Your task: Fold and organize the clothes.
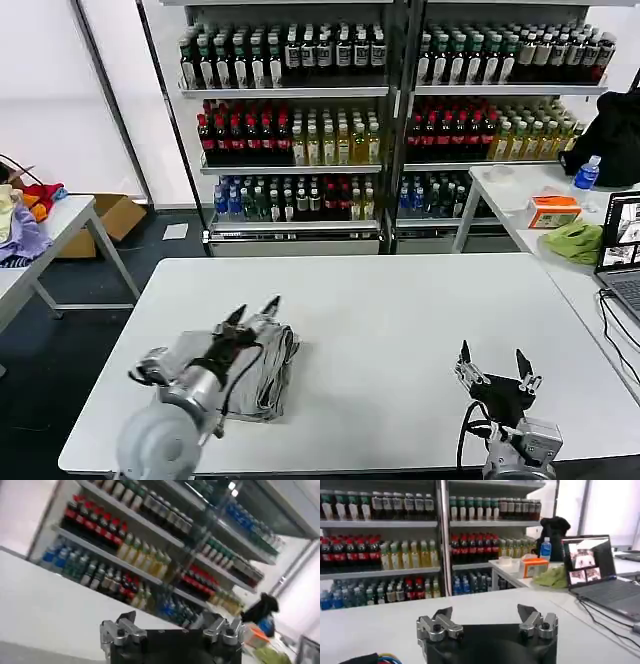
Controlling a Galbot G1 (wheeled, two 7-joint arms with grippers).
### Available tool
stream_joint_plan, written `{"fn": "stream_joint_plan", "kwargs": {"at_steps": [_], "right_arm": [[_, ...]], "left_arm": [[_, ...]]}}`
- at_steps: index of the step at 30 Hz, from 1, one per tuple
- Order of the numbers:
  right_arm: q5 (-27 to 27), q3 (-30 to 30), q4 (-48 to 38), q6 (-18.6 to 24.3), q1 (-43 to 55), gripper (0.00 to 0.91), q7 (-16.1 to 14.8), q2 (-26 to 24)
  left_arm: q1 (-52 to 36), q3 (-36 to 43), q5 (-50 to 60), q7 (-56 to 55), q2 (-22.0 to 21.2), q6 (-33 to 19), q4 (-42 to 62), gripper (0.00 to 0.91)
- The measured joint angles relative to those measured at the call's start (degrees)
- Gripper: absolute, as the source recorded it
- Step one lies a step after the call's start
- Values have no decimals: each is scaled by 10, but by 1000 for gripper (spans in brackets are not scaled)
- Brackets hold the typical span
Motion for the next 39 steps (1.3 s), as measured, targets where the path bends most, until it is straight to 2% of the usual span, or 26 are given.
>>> {"fn": "stream_joint_plan", "kwargs": {"at_steps": [7,19,34,35,36,37,38,39], "right_arm": [[3,-10,-5,0,8,907,-2,-7],[9,-6,1,3,3,907,-1,-12],[7,-4,7,-2,1,907,3,-8],[7,-4,8,-2,1,907,3,-8],[7,-4,9,-2,1,907,3,-8],[8,-4,10,-2,1,907,3,-8],[8,-4,10,-2,2,907,3,-8],[8,-4,10,-2,2,907,3,-8]], "left_arm": [[36,-56,70,31,19,0,29,907],[53,-88,223,64,34,-14,101,907],[67,-95,239,82,40,5,143,907],[67,-95,236,82,40,7,144,836],[68,-95,233,82,40,9,144,534],[68,-95,231,83,40,12,144,81],[69,-95,228,84,40,15,144,0],[69,-94,226,85,39,17,144,0]]}}
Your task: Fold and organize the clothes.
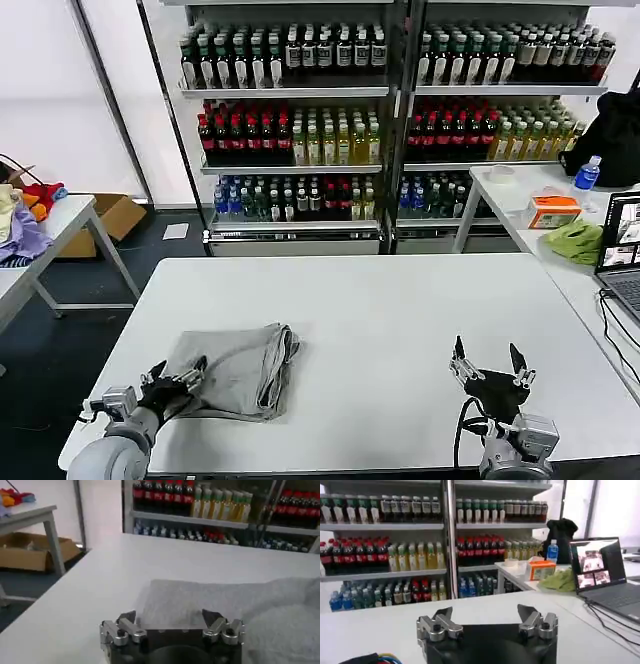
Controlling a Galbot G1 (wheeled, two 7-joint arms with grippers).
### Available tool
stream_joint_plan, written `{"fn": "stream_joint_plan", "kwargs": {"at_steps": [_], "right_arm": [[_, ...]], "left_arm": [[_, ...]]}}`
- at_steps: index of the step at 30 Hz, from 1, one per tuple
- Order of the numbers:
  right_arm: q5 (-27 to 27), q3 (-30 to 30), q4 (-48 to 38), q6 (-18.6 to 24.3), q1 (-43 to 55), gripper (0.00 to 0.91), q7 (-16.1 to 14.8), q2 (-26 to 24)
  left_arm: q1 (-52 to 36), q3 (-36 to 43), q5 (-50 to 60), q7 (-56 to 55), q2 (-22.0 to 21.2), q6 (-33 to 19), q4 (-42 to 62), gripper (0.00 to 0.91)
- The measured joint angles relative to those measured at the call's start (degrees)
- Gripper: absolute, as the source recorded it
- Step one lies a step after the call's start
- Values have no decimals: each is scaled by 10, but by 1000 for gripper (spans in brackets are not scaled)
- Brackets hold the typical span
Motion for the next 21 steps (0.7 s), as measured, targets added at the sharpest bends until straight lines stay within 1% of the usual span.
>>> {"fn": "stream_joint_plan", "kwargs": {"at_steps": [9,21], "right_arm": [[2,1,2,0,0,907,1,-3],[6,2,2,0,7,907,2,-8]], "left_arm": [[5,1,-20,8,-3,11,0,10],[5,-15,-38,4,-2,4,11,0]]}}
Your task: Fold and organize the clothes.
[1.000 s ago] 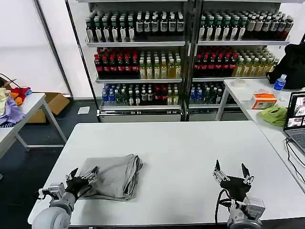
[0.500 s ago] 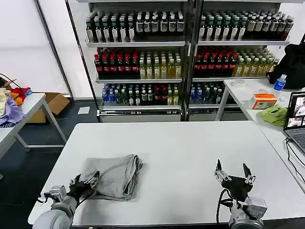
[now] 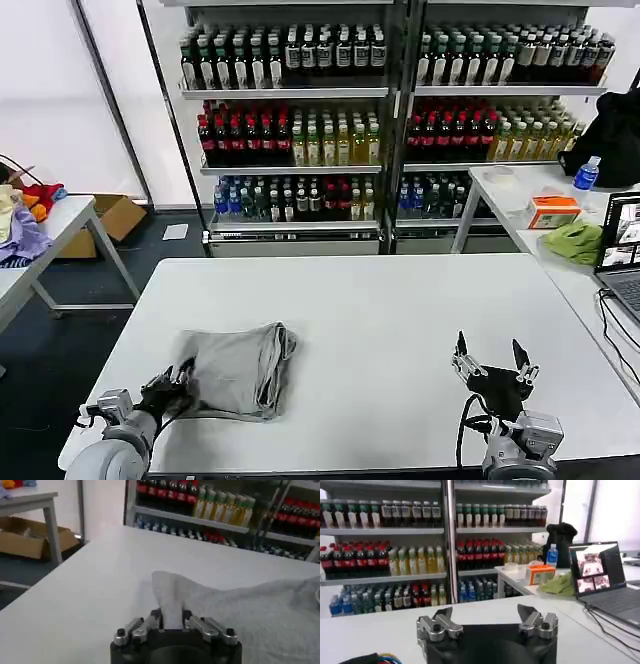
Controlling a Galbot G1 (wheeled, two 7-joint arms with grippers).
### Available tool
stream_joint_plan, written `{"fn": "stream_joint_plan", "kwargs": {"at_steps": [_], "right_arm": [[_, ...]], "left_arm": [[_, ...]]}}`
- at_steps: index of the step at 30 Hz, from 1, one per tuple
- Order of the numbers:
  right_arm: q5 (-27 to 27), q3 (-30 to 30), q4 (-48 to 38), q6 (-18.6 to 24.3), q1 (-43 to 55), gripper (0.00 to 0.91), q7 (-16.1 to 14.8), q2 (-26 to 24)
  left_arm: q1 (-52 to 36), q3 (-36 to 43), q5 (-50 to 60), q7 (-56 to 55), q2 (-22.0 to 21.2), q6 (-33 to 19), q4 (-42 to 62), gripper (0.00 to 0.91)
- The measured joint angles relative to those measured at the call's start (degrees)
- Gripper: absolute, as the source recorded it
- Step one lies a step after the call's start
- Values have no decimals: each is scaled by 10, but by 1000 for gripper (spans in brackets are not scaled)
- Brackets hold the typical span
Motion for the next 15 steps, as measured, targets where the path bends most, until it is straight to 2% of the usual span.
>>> {"fn": "stream_joint_plan", "kwargs": {"at_steps": [6,15], "right_arm": [[-1,-8,0,-5,8,907,0,5],[0,-17,-6,-5,16,907,0,12]], "left_arm": [[8,-45,1,-2,22,-10,-9,0],[23,-173,7,-2,116,-33,-2,0]]}}
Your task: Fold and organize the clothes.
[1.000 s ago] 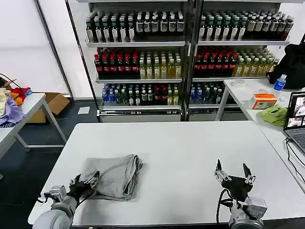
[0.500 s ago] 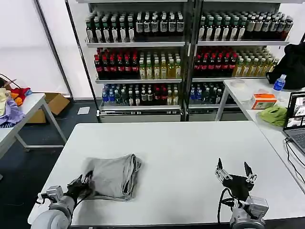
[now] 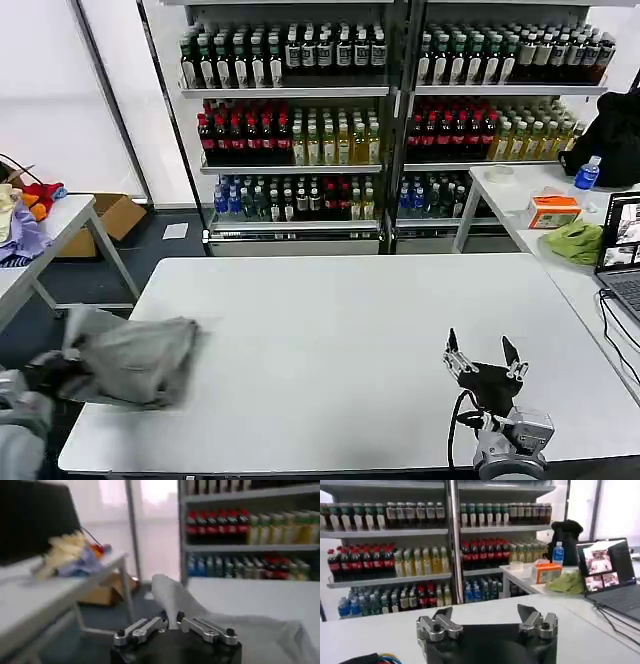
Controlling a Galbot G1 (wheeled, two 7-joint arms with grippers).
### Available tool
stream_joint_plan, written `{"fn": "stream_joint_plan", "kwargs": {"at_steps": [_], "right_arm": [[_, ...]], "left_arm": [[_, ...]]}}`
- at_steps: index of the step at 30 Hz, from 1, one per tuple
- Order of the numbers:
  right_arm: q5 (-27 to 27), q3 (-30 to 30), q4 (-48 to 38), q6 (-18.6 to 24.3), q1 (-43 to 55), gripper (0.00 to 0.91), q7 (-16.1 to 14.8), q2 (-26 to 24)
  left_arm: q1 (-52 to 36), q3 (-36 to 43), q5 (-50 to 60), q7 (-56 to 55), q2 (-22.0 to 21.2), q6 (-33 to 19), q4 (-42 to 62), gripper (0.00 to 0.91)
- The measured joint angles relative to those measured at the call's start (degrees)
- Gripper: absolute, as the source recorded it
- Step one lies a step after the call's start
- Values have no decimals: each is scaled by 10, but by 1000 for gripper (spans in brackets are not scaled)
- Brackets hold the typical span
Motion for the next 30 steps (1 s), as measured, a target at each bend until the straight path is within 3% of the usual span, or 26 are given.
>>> {"fn": "stream_joint_plan", "kwargs": {"at_steps": [5,10,19,25,28,30], "right_arm": [[2,2,-2,0,0,907,0,0],[2,9,-3,0,-5,907,0,1],[-8,14,-12,0,-17,907,0,16],[-24,11,-18,1,-29,907,0,36],[-32,8,-21,2,-32,907,0,46],[-35,7,-23,1,-33,907,0,50]], "left_arm": [[17,-29,19,7,24,-3,-20,0],[29,-4,35,4,15,1,-63,0],[8,167,26,-32,-50,26,-162,0],[-26,298,60,-41,-105,30,-162,10],[-46,337,73,-44,-121,35,-143,151],[-57,356,79,-45,-128,39,-132,312]]}}
